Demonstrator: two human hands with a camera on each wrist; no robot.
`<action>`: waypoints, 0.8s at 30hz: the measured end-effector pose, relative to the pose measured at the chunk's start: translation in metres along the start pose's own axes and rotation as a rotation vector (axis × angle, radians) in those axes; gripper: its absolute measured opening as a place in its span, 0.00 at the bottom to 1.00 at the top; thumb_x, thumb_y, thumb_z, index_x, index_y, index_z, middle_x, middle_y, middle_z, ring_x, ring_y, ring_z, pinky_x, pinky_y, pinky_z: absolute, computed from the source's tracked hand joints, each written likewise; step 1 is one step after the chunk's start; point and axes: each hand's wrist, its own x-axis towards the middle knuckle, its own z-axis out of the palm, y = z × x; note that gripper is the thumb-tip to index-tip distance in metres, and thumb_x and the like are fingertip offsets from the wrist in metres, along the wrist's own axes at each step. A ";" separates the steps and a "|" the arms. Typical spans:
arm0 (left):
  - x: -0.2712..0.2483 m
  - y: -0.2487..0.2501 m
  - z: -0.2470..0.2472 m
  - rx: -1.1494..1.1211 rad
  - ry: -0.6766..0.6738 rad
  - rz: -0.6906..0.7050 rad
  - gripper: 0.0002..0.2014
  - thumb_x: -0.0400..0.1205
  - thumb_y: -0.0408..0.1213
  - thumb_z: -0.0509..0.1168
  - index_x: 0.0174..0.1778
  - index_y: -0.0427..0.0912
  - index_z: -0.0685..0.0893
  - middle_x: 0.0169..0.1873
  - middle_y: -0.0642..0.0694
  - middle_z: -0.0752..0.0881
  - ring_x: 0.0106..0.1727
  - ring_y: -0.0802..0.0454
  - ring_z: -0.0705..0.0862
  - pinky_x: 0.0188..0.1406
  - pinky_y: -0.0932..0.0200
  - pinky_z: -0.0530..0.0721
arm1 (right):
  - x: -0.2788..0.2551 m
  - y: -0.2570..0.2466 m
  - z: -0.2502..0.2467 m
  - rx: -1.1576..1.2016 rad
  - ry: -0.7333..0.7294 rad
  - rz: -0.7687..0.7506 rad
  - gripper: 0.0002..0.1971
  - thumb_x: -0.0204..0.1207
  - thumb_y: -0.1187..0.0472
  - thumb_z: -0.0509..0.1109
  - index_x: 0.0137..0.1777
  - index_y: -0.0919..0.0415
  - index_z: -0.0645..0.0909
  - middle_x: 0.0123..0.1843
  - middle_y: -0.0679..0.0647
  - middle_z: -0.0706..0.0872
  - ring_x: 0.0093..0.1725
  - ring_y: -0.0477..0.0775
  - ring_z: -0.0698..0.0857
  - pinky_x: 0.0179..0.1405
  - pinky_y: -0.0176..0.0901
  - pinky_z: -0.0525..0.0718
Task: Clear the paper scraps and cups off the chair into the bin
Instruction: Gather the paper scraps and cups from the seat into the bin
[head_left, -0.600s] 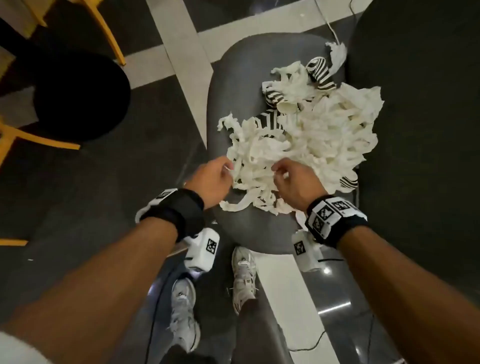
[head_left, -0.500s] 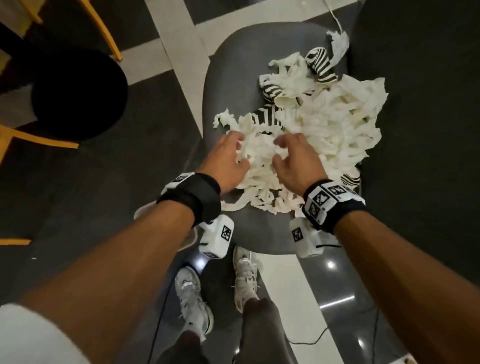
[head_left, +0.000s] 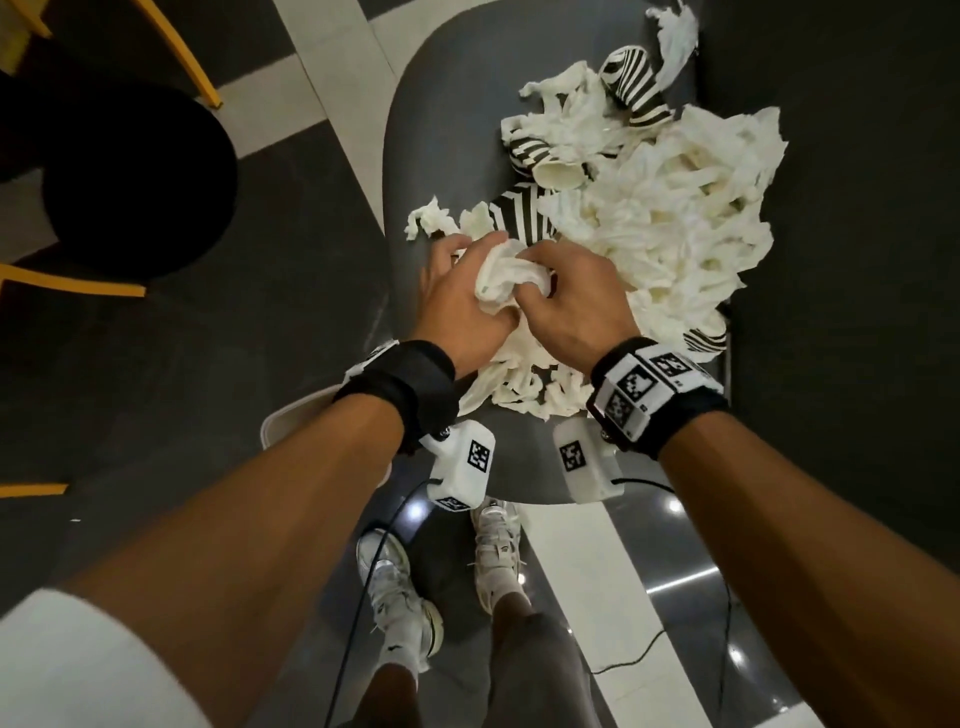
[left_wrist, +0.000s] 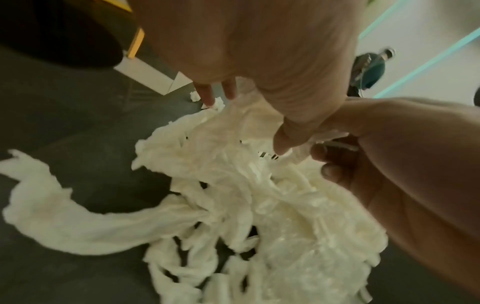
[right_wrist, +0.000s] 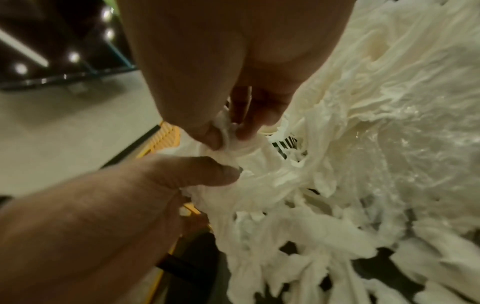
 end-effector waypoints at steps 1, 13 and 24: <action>-0.002 0.006 -0.003 -0.181 -0.024 -0.007 0.29 0.72 0.35 0.71 0.72 0.53 0.80 0.72 0.45 0.76 0.70 0.59 0.76 0.77 0.54 0.75 | -0.003 -0.005 -0.004 0.099 -0.026 0.009 0.13 0.77 0.56 0.67 0.58 0.52 0.86 0.50 0.48 0.90 0.48 0.48 0.86 0.48 0.41 0.82; -0.008 -0.023 -0.072 -0.726 0.321 -0.355 0.19 0.74 0.18 0.53 0.47 0.40 0.85 0.38 0.45 0.86 0.36 0.52 0.87 0.29 0.62 0.84 | 0.006 0.016 0.005 -0.368 -0.466 -0.002 0.39 0.74 0.48 0.74 0.82 0.51 0.62 0.80 0.53 0.71 0.74 0.59 0.75 0.69 0.57 0.80; -0.035 -0.109 -0.049 -0.215 -0.062 -0.548 0.32 0.63 0.60 0.79 0.58 0.50 0.80 0.51 0.51 0.90 0.52 0.49 0.90 0.47 0.51 0.88 | 0.030 0.001 0.062 -0.574 -0.122 -0.097 0.24 0.73 0.52 0.68 0.68 0.60 0.78 0.66 0.60 0.79 0.61 0.64 0.77 0.60 0.56 0.80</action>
